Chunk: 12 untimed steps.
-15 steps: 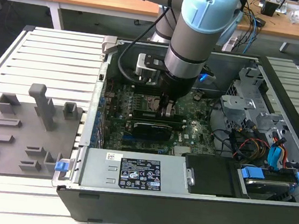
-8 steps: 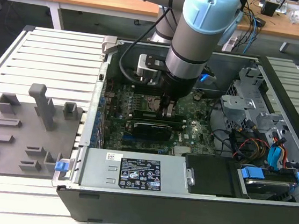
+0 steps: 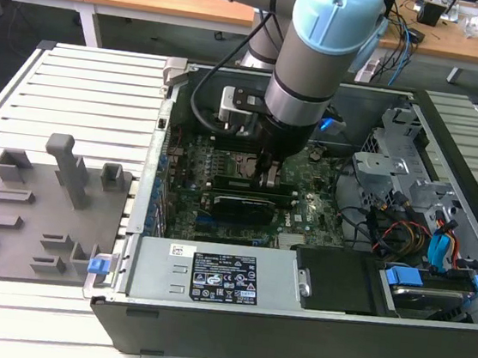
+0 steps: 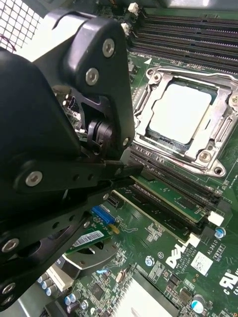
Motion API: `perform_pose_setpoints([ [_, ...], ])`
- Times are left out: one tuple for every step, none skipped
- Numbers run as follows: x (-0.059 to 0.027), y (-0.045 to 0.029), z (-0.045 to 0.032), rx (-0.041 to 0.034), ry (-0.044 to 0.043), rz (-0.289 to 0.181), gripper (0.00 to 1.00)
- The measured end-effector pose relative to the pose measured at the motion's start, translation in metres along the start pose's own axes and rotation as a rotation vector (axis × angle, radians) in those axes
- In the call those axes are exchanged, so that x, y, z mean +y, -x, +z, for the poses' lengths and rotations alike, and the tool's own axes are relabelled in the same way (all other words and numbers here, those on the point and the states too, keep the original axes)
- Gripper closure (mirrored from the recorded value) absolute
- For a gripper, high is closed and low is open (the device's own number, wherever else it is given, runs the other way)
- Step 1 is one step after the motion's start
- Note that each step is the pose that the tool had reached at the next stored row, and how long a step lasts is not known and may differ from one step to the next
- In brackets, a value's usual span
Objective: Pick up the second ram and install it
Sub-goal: 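Insert the second ram into the second slot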
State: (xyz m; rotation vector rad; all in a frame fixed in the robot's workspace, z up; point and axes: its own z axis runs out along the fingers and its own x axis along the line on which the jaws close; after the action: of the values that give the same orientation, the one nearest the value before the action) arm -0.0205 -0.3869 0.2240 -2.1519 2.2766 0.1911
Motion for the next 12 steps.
perform_pose_setpoints([
  [0.0000, 0.0000, -0.0001, -0.0001, 0.0000, -0.001, 0.86],
  [0.0000, 0.0000, -0.0001, -0.0001, 0.0002, -0.002, 0.86],
  [0.0000, -0.0003, -0.0003, 0.0007, 0.0007, -0.007, 0.86],
  [0.0000, -0.0005, -0.0003, 0.0010, 0.0011, -0.011, 0.86],
  [-0.0001, -0.0006, -0.0010, 0.0020, 0.0016, -0.017, 0.86],
  [-0.0001, -0.0005, -0.0013, 0.0017, 0.0016, -0.018, 0.86],
  [-0.0002, -0.0005, -0.0014, 0.0016, 0.0018, -0.019, 0.86],
  [-0.0002, -0.0004, -0.0015, 0.0017, 0.0019, -0.020, 0.86],
  [-0.0002, -0.0006, -0.0013, 0.0020, 0.0021, -0.021, 0.86],
  [-0.0003, -0.0008, -0.0008, 0.0024, 0.0028, -0.025, 0.86],
  [-0.0004, -0.0008, -0.0003, 0.0024, 0.0030, -0.026, 0.86],
  [-0.0004, -0.0008, -0.0001, 0.0025, 0.0030, -0.026, 0.86],
])
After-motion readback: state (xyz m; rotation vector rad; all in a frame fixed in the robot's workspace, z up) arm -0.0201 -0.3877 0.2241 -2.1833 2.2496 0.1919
